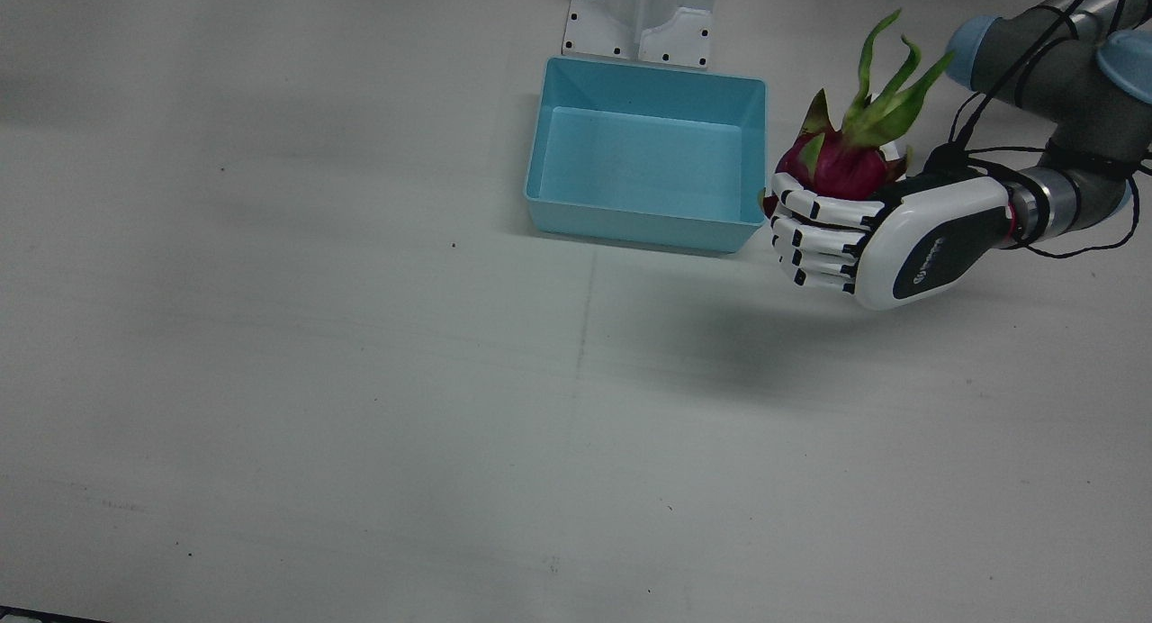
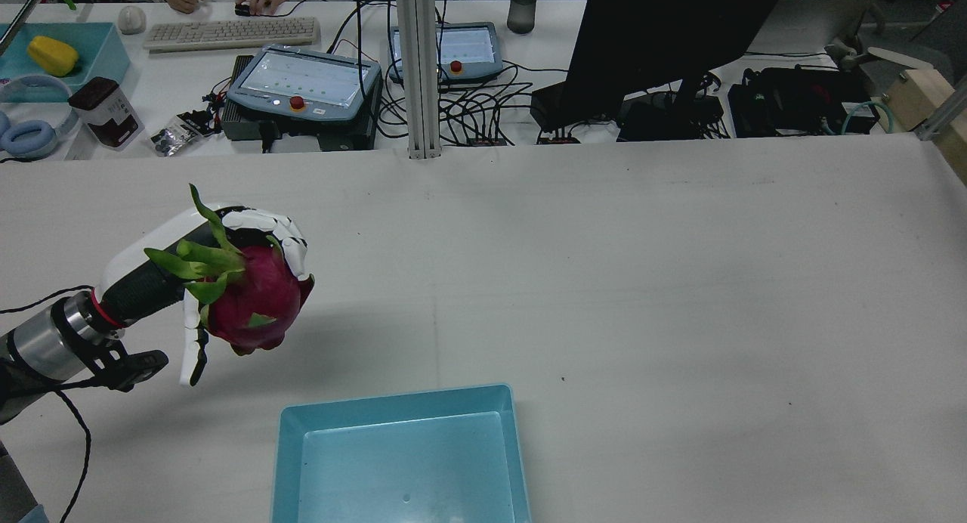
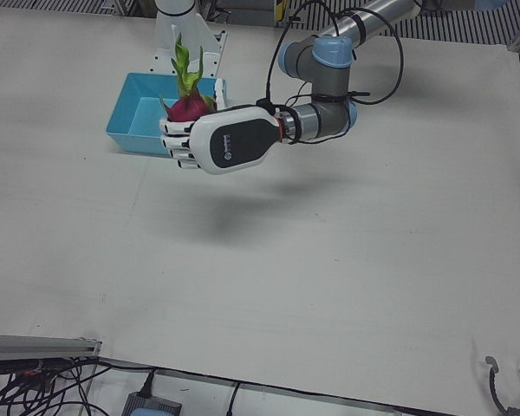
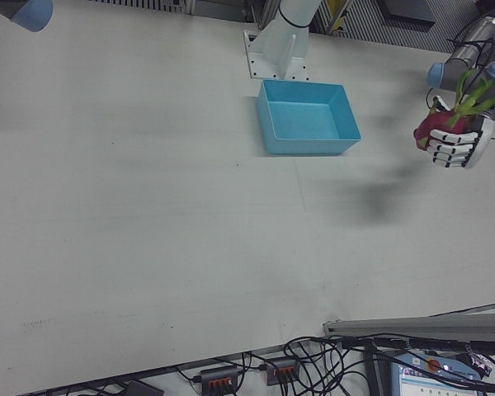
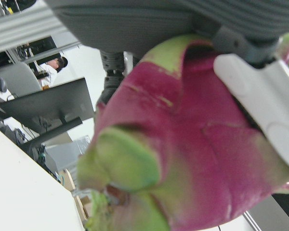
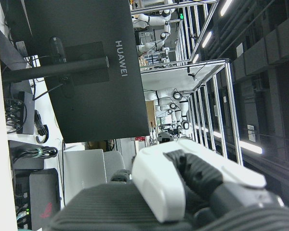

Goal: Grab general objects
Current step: 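Carry the dragon fruit over the light-blue tray with the left hand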

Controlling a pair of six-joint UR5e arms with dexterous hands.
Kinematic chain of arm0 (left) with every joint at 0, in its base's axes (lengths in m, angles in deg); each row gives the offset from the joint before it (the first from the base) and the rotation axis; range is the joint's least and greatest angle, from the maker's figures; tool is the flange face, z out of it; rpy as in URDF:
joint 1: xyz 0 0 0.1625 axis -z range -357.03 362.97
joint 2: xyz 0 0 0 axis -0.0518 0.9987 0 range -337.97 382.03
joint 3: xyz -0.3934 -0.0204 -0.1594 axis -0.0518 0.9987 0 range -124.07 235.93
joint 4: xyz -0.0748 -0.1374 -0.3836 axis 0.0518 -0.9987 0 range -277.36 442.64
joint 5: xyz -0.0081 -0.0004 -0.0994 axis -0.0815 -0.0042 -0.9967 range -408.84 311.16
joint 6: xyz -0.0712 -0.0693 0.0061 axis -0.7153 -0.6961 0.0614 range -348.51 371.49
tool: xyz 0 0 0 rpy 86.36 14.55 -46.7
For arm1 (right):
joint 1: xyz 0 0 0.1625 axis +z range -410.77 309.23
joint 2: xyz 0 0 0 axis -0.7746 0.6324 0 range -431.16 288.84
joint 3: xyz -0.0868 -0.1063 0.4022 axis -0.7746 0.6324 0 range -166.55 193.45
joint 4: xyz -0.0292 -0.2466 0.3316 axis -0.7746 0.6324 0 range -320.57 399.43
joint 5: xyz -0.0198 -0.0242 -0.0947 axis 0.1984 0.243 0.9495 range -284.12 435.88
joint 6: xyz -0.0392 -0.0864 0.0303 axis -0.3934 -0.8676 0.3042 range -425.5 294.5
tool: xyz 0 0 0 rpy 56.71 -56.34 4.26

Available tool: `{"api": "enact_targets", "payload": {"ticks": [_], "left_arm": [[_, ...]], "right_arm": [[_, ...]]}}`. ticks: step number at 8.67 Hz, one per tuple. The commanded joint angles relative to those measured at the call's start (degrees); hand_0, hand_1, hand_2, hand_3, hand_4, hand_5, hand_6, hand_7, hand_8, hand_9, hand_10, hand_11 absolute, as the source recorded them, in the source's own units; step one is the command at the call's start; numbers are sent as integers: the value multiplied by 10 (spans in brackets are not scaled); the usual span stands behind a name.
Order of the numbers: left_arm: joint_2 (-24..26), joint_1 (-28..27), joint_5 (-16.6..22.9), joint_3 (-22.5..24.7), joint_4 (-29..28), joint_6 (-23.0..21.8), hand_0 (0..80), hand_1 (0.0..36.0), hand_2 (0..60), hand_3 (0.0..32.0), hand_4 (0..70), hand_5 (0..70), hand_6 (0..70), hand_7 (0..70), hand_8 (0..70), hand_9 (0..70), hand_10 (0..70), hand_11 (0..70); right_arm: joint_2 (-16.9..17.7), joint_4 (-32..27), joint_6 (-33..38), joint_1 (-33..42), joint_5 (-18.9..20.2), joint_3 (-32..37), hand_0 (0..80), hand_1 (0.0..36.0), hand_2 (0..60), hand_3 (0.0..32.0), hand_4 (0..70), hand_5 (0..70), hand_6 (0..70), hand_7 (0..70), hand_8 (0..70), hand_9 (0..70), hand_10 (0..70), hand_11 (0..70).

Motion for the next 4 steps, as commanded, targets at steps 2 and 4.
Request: {"api": "enact_targets", "payload": {"ticks": [2,4], "left_arm": [[-2,-94,8,12,-24,30,455,19,265,0,498,700,700,700,627,700,601,700],[-4,-136,7,13,-29,64,457,22,275,0,508,700,700,700,636,700,611,700]], "right_arm": [[0,0,0,0,0,1,0,0,0,0,0,0,0,0,0,0,0,0],[0,0,0,0,0,1,0,0,0,0,0,0,0,0,0,0,0,0]]}}
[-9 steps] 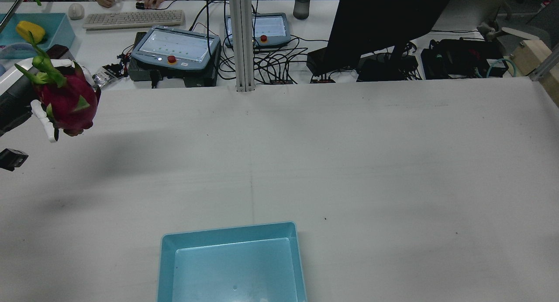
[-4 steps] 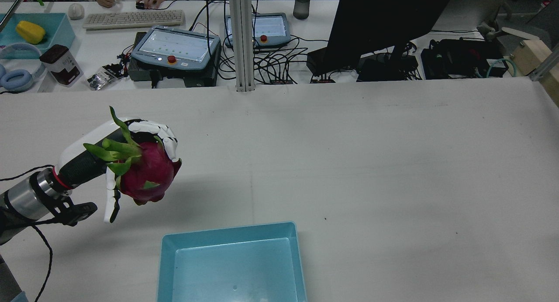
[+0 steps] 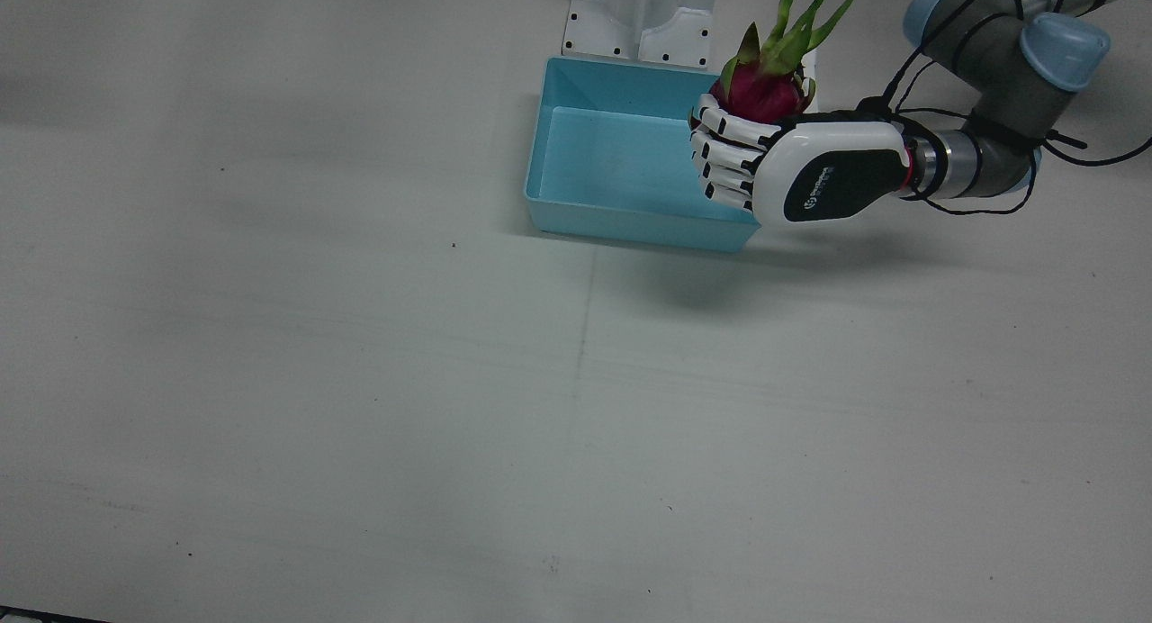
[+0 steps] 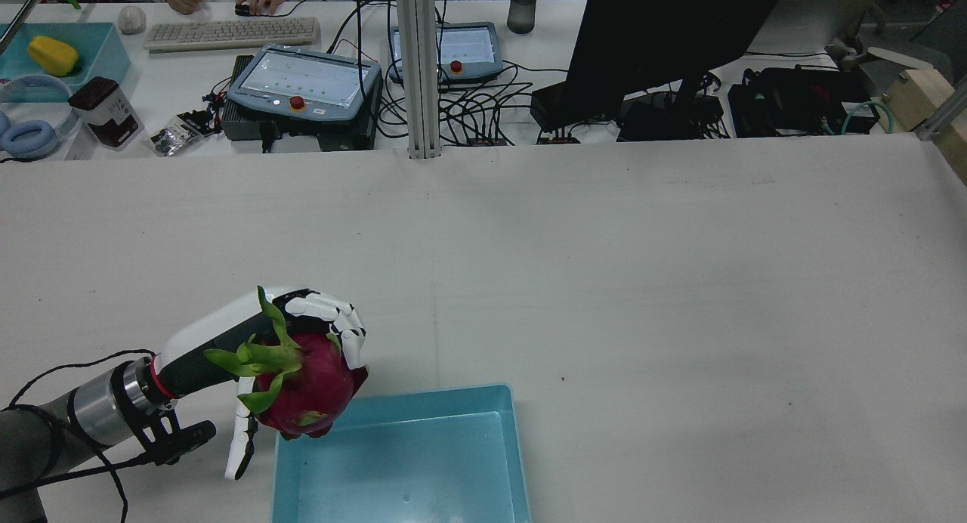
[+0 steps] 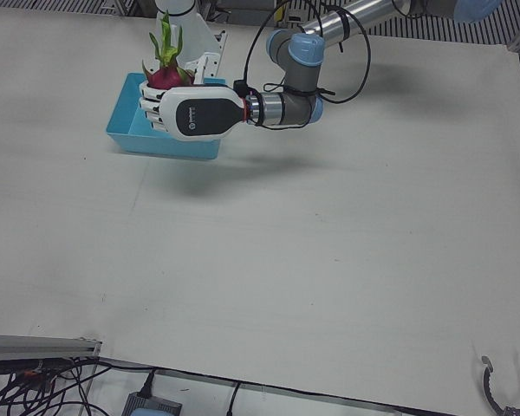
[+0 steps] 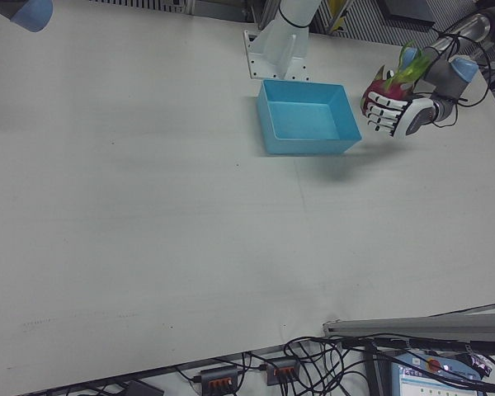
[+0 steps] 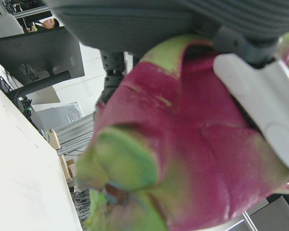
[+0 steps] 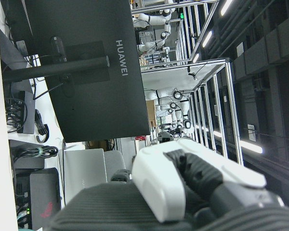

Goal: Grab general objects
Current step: 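Carry the dragon fruit over the light-blue tray with the left hand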

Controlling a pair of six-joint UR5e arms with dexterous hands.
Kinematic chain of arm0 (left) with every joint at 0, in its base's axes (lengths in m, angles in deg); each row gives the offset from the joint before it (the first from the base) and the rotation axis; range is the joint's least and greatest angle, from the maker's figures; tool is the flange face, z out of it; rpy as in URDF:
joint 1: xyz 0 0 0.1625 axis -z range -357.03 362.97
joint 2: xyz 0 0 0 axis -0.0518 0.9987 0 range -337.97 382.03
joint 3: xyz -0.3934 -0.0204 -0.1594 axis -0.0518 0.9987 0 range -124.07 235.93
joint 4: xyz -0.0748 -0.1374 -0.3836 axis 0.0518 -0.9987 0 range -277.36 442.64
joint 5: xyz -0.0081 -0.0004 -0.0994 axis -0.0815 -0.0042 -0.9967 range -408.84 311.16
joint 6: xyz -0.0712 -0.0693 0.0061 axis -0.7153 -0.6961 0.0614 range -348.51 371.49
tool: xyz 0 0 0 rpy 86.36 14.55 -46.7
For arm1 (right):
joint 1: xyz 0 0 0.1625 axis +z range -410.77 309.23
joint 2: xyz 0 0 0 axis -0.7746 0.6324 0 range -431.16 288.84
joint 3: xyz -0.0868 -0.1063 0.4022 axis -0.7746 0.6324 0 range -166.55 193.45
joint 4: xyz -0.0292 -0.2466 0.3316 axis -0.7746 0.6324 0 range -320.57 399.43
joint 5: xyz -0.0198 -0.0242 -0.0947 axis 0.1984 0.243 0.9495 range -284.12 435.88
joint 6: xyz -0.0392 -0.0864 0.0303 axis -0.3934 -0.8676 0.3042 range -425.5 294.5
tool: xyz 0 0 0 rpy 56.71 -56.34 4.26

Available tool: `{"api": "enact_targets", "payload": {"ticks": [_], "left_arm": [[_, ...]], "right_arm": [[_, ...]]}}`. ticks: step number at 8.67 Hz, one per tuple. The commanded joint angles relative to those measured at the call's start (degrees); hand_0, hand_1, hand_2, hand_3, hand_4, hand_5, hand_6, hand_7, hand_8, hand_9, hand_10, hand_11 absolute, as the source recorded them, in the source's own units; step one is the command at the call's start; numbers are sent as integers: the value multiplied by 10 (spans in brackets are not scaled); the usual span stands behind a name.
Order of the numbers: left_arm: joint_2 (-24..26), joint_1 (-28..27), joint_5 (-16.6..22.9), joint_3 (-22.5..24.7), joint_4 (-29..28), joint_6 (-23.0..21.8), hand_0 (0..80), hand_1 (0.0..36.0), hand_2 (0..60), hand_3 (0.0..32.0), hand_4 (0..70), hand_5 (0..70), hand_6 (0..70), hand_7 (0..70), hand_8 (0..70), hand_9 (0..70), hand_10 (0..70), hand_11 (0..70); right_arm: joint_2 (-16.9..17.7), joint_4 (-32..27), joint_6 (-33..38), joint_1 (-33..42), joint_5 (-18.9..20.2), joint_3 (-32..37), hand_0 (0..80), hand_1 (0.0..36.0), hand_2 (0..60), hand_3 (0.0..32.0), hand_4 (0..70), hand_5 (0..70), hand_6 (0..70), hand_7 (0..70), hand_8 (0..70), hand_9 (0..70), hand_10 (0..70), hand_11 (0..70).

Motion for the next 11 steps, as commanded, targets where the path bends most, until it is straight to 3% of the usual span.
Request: {"api": "enact_targets", "payload": {"ticks": [1,4,5,6,7,8,9,11], "left_arm": [[-3,-53,-1,0,-6,43,458,23,275,0,509,700,700,700,638,700,607,700],[-9,-83,0,-7,-27,43,462,31,262,0,502,700,700,700,633,700,584,700],[-19,-87,0,-7,-52,40,463,24,230,0,493,700,700,700,621,700,571,700],[-35,-87,-1,-7,-70,38,460,11,166,0,472,700,700,700,580,700,517,700],[-38,-87,-1,-8,-74,37,459,7,115,0,423,700,700,700,513,700,435,608],[-40,-87,-1,-8,-76,37,459,44,49,0,243,700,387,445,193,274,113,166],[-40,-87,-1,-7,-78,36,468,83,38,0,97,700,214,266,69,113,49,80],[-40,-86,-1,-7,-77,35,465,84,24,0,45,700,192,296,51,101,45,75]], "right_arm": [[0,0,0,0,0,0,0,0,0,0,0,0,0,0,0,0,0,0],[0,0,0,0,0,0,0,0,0,0,0,0,0,0,0,0,0,0],[0,0,0,0,0,0,0,0,0,0,0,0,0,0,0,0,0,0],[0,0,0,0,0,1,0,0,0,0,0,0,0,0,0,0,0,0],[0,0,0,0,0,0,0,0,0,0,0,0,0,0,0,0,0,0],[0,0,0,0,0,0,0,0,0,0,0,0,0,0,0,0,0,0],[0,0,0,0,0,0,0,0,0,0,0,0,0,0,0,0,0,0],[0,0,1,0,0,0,0,0,0,0,0,0,0,0,0,0,0,0]]}}
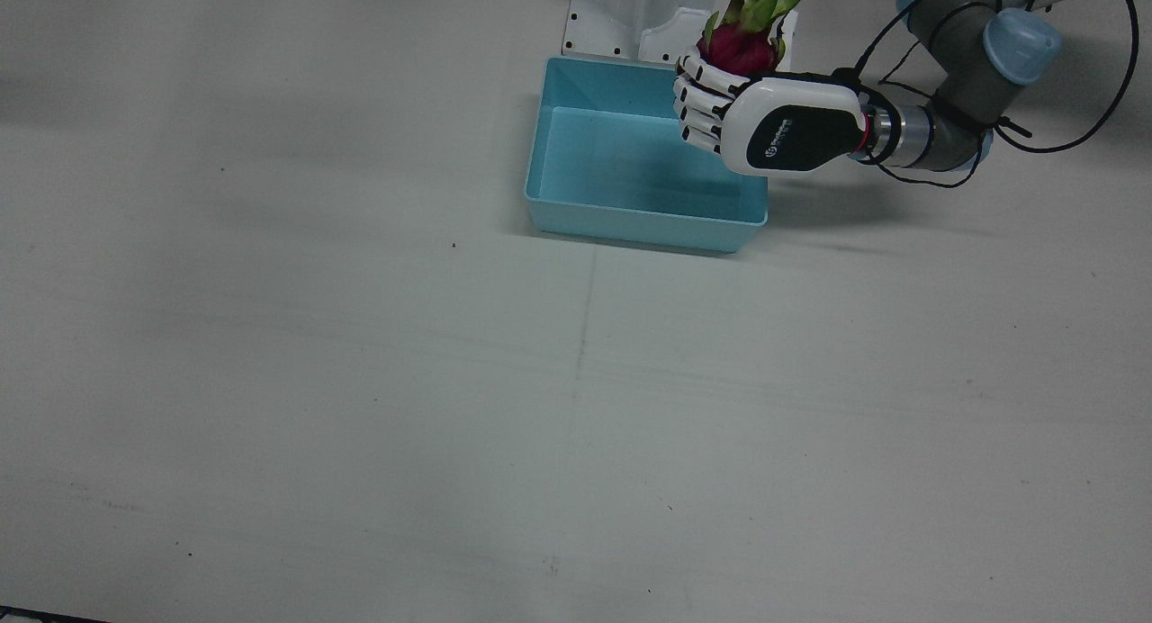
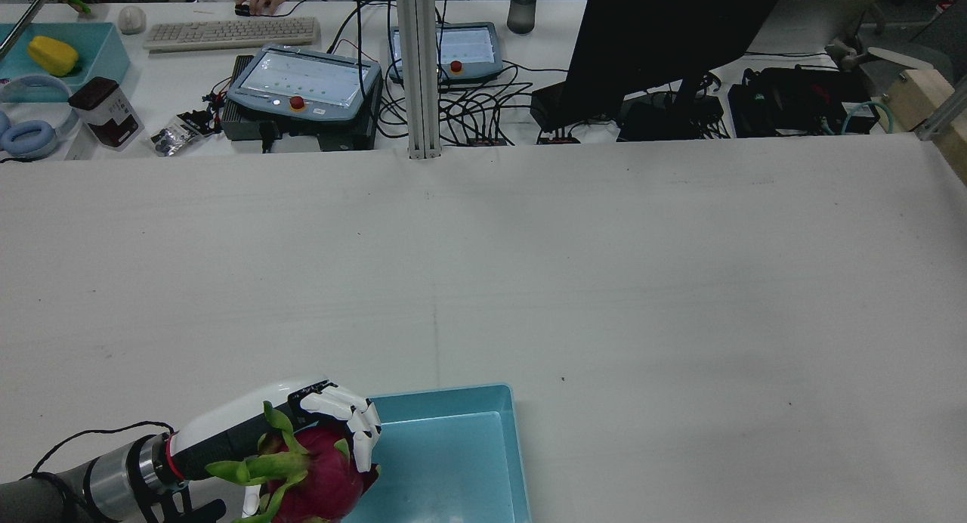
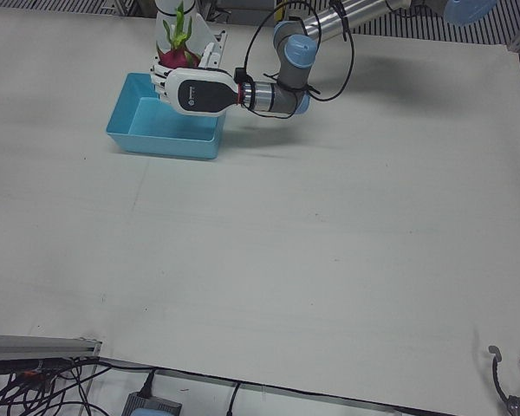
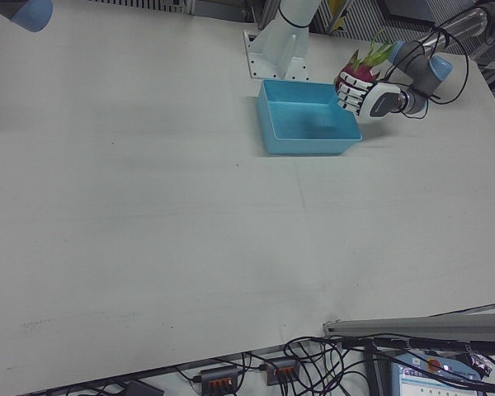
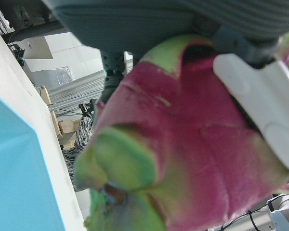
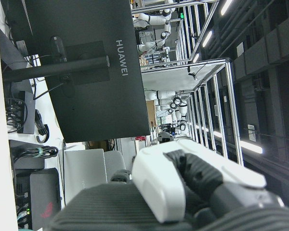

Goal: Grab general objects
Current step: 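Lower the fruit into the tray and open the left hand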

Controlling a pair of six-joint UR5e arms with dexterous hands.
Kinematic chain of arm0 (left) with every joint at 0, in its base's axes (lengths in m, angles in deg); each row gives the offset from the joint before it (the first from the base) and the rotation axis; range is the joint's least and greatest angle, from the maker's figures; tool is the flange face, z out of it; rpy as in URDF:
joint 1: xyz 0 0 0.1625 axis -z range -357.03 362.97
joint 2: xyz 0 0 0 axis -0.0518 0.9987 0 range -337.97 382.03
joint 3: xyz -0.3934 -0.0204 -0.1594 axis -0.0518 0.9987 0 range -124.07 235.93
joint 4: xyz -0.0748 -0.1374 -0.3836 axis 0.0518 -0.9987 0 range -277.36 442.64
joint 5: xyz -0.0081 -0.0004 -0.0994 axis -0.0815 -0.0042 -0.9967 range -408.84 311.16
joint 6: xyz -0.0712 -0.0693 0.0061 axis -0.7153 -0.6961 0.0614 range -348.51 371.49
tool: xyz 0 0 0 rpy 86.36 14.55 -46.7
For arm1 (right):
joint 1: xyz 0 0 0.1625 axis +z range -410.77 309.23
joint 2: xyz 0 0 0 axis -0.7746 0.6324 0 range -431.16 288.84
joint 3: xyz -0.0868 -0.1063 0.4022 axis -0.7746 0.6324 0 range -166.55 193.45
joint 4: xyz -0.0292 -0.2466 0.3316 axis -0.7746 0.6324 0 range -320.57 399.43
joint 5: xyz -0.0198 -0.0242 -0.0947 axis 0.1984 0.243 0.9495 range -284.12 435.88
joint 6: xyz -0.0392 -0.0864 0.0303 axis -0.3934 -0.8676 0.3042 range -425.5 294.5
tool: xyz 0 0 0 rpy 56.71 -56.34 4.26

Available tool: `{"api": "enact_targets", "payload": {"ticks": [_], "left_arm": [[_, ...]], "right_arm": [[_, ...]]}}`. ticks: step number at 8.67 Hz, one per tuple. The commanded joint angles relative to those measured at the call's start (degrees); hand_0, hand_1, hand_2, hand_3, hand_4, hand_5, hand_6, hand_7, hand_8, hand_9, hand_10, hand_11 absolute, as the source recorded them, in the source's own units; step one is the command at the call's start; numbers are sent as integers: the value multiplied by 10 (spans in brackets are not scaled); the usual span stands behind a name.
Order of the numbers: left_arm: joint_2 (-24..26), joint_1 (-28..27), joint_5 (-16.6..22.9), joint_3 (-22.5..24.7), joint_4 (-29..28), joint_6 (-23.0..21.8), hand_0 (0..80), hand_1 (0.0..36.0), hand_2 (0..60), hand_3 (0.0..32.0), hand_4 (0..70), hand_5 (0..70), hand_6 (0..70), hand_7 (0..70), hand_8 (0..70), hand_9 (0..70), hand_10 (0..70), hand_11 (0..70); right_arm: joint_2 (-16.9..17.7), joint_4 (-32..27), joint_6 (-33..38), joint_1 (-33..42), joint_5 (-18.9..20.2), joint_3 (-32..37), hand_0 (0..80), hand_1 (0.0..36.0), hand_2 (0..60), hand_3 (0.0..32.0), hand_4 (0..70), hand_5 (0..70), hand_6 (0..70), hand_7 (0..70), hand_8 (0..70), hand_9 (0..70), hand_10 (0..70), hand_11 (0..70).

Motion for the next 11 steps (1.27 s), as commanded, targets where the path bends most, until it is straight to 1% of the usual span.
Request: {"api": "enact_targets", "payload": {"ticks": [1,3,5,8,9,10,11], "left_arm": [[-2,1,0,-1,-1,-1,465,84,28,0,50,700,206,333,63,120,48,79],[-2,1,0,-1,-1,-3,468,88,34,0,52,700,208,342,64,124,45,75],[-3,1,0,-1,-1,-4,468,89,32,0,53,700,203,337,61,120,43,72],[-7,1,0,0,-7,-4,470,92,29,0,51,700,190,315,50,103,36,63],[-7,1,1,0,-8,-4,472,101,11,0,11,700,133,257,16,39,26,50],[-11,1,0,0,-16,-4,472,105,0,0,95,122,74,190,4,24,15,37],[-22,1,-4,0,-37,-4,475,110,0,12,73,0,55,197,1,25,10,31]], "right_arm": [[0,0,1,0,0,0,0,0,0,0,0,0,0,0,0,0,0,0],[0,0,0,0,0,0,0,0,0,0,0,0,0,0,0,0,0,0],[0,0,0,0,0,0,0,0,0,0,0,0,0,0,0,0,0,0],[0,0,0,0,0,0,0,0,0,0,0,0,0,0,0,0,0,0],[0,0,0,0,0,0,0,0,0,0,0,0,0,0,0,0,0,0],[0,0,0,0,0,0,0,0,0,0,0,0,0,0,0,0,0,0],[0,0,0,0,0,0,0,0,0,0,0,0,0,0,0,0,0,0]]}}
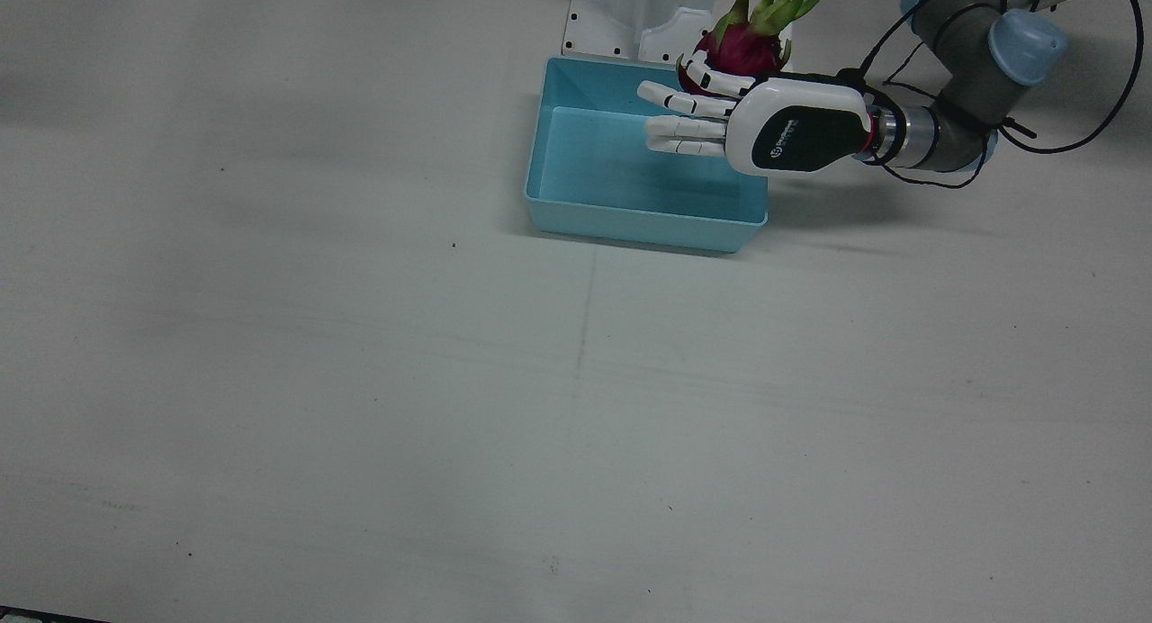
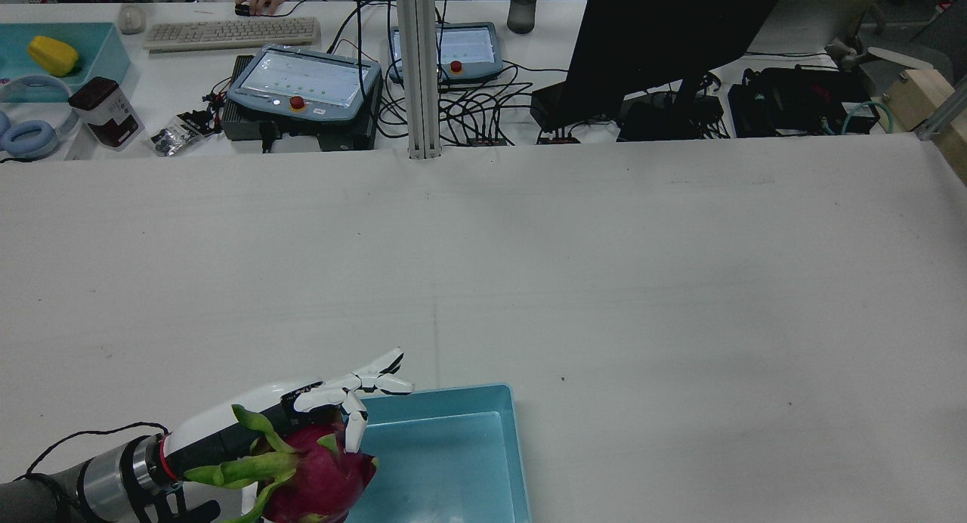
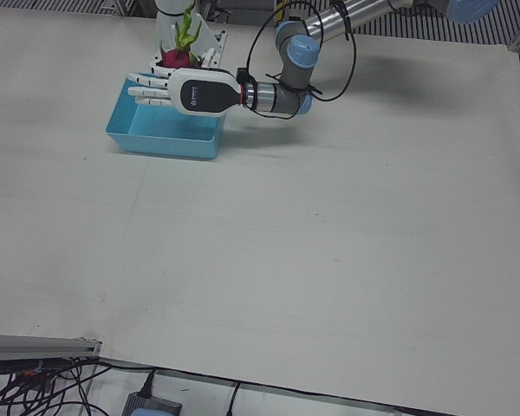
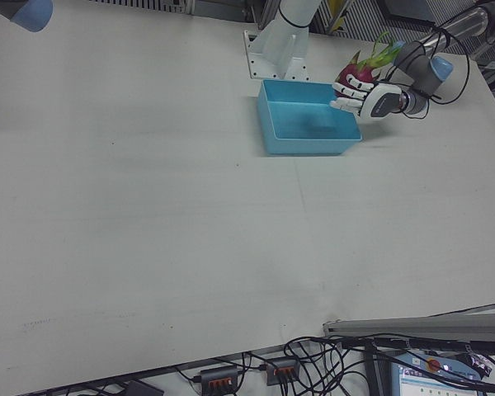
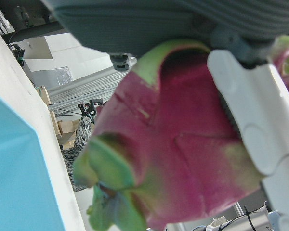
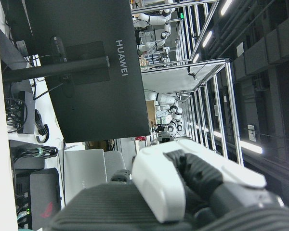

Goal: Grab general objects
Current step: 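Lower the fruit into the tray and open the left hand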

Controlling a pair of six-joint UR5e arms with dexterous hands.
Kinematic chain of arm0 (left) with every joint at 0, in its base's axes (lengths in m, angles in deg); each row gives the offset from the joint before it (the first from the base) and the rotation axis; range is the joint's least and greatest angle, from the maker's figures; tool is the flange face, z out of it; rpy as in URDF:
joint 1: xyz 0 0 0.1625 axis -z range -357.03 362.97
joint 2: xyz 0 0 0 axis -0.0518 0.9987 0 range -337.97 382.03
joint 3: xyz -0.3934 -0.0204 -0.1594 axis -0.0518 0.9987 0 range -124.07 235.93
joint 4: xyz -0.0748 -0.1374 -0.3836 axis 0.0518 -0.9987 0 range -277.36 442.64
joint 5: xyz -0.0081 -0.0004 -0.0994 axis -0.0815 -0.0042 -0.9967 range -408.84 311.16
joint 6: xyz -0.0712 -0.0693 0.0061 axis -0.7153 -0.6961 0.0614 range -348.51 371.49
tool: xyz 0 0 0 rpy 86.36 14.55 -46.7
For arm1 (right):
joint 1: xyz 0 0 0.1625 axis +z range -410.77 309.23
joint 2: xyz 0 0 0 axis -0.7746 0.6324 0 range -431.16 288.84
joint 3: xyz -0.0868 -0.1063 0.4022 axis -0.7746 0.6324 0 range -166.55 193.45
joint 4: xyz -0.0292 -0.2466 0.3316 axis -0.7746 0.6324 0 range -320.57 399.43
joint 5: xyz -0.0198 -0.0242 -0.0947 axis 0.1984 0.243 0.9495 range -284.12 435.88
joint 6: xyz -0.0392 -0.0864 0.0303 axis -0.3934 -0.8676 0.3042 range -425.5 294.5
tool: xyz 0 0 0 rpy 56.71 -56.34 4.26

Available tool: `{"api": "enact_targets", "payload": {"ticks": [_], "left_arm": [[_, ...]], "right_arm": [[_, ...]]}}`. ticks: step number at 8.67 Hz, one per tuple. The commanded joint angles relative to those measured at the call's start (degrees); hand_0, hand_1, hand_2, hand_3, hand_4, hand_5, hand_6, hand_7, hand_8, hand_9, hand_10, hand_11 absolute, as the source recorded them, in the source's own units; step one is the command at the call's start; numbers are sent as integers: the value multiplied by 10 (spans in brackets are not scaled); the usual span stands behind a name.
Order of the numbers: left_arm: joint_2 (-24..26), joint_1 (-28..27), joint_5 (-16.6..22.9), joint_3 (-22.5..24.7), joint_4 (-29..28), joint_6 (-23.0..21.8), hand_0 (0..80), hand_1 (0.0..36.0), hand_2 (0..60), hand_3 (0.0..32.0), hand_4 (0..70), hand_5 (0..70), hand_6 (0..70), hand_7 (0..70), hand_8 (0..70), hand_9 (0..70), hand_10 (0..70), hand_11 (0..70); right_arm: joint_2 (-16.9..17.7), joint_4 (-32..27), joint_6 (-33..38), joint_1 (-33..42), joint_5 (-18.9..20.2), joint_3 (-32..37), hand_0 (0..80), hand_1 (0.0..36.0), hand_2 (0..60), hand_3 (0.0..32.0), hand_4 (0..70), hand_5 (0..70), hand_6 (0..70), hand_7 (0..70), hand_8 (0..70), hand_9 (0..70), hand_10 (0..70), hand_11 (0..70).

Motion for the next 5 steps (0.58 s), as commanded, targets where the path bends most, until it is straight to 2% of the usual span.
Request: {"api": "enact_targets", "payload": {"ticks": [1,2,4,5], "left_arm": [[-19,0,-6,0,-37,0,479,117,0,78,51,0,44,213,0,28,6,26],[-19,0,-6,0,-39,0,477,119,0,136,30,0,17,181,0,22,2,18],[-19,-1,-6,0,-45,1,482,126,0,308,0,0,0,0,0,0,0,0],[-20,-1,-6,-2,-48,0,485,127,0,320,0,0,0,0,0,0,0,0]], "right_arm": [[0,0,0,0,0,0,0,0,0,0,0,0,0,0,0,0,0,0],[0,0,0,0,0,0,0,0,0,0,0,0,0,0,0,0,0,0],[0,0,0,0,0,0,0,0,0,0,0,0,0,0,0,0,0,0],[0,0,0,0,0,0,0,0,0,0,0,0,0,0,0,0,0,0]]}}
